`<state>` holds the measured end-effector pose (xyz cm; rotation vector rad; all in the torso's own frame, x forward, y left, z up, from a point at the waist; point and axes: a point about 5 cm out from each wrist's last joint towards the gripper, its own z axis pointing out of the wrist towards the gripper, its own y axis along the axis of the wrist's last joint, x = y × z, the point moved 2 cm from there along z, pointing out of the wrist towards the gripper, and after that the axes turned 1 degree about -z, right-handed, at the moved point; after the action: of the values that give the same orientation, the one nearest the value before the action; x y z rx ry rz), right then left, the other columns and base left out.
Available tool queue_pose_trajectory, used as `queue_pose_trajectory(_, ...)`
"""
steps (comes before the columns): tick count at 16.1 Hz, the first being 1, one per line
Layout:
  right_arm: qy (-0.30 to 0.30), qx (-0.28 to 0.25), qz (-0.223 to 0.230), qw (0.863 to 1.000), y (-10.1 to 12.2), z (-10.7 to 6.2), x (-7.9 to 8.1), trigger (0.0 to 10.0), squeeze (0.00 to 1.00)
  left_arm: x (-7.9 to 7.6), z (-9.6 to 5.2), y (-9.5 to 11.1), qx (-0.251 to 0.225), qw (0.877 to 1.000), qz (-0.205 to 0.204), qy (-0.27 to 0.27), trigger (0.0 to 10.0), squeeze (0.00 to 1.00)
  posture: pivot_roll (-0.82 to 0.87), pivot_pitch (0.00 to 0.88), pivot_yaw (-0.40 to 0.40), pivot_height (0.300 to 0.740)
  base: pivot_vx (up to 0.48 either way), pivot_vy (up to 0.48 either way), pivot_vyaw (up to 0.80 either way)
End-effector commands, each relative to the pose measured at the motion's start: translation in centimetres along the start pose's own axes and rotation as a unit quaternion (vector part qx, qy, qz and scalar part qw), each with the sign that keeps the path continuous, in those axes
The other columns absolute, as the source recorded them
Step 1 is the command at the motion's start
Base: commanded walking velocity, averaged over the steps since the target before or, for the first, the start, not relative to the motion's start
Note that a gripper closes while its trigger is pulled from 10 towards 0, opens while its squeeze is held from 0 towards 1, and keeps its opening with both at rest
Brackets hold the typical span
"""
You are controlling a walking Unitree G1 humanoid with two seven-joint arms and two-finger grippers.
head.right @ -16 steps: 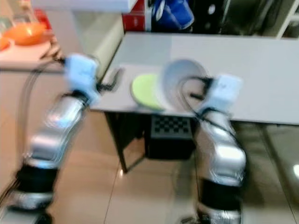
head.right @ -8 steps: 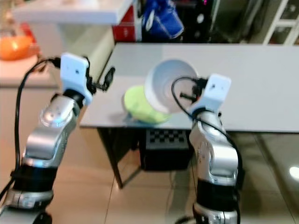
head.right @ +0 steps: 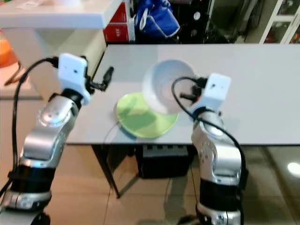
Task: Setting the table
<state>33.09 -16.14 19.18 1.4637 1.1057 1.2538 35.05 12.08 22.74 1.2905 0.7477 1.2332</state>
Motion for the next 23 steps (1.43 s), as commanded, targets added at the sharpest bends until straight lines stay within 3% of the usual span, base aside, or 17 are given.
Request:
queue_pose_trajectory(1,-0.011,-0.013,0.016,1.000,1.0,-0.1,-1.0,10.0,0.00,-1.0,-0.2,0.3,-0.006,1.000,0.001,-0.027,10.0,0.00,0.01,0.000,0.043,0.740,0.000,0.000,0.00)
queue_pose_trajectory(4,-0.002,0.007,0.057,0.998,0.5,-0.1,-1.6,10.0,0.00,-1.0,-1.3,-0.4,0.015,0.997,0.030,-0.073,10.0,0.00,0.00,0.000,0.061,0.740,0.000,0.000,0.00)
queue_pose_trajectory(5,0.000,0.011,0.067,0.998,0.5,0.0,-1.6,10.0,0.00,-0.5,-1.4,-0.6,0.022,0.996,0.038,-0.072,10.0,0.00,0.00,0.000,0.059,0.740,0.000,0.000,0.00)
queue_pose_trajectory(7,-0.019,0.069,0.142,0.987,-0.5,1.2,-1.8,10.0,0.00,1.7,-1.9,-1.4,0.052,0.996,0.053,-0.057,10.0,0.00,0.01,0.000,0.056,0.740,0.000,0.000,0.00)
queue_pose_trajectory(8,-0.019,0.077,0.155,0.985,-0.5,1.5,-1.7,10.0,0.00,1.9,-2.0,-1.4,0.055,0.995,0.052,-0.064,10.0,0.00,0.01,0.000,0.056,0.740,0.000,0.000,0.00)
queue_pose_trajectory(9,-0.003,0.092,0.173,0.981,-0.3,2.3,-1.1,10.0,0.00,1.8,-2.4,-1.4,0.063,0.992,0.050,-0.093,10.0,0.00,0.02,0.000,0.050,0.740,0.000,0.000,0.00)
queue_pose_trajectory(13,0.050,0.137,0.170,0.975,-0.3,3.6,1.0,10.0,0.00,1.2,-3.8,-1.7,0.081,0.982,0.047,-0.164,10.0,0.00,0.03,0.000,0.031,0.740,0.000,0.000,0.00)
queue_pose_trajectory(14,0.055,0.158,0.200,0.965,-0.7,4.3,1.6,10.0,0.00,0.7,-4.9,-2.3,0.100,0.974,0.044,-0.200,10.0,0.00,0.03,0.000,0.030,0.740,0.000,0.000,0.00)
queue_pose_trajectory(17,0.046,0.188,0.212,0.958,-1.9,5.4,1.7,10.0,0.00,0.5,-5.8,-2.9,0.126,0.966,0.034,-0.224,10.0,0.00,0.04,0.000,0.034,0.740,0.000,0.000,0.00)
queue_pose_trajectory(19,0.055,0.220,0.244,0.943,-2.8,5.7,2.0,10.0,0.00,-0.4,-5.9,-2.6,0.121,0.963,0.021,-0.239,10.0,0.00,0.03,0.000,0.038,0.740,0.000,0.000,0.00)
queue_pose_trajectory(23,0.049,0.218,0.263,0.939,-2.5,6.1,1.6,10.0,0.00,-0.7,-5.9,-2.3,0.122,0.962,0.012,-0.245,10.0,0.00,0.05,0.000,0.029,0.740,0.000,0.000,0.00)
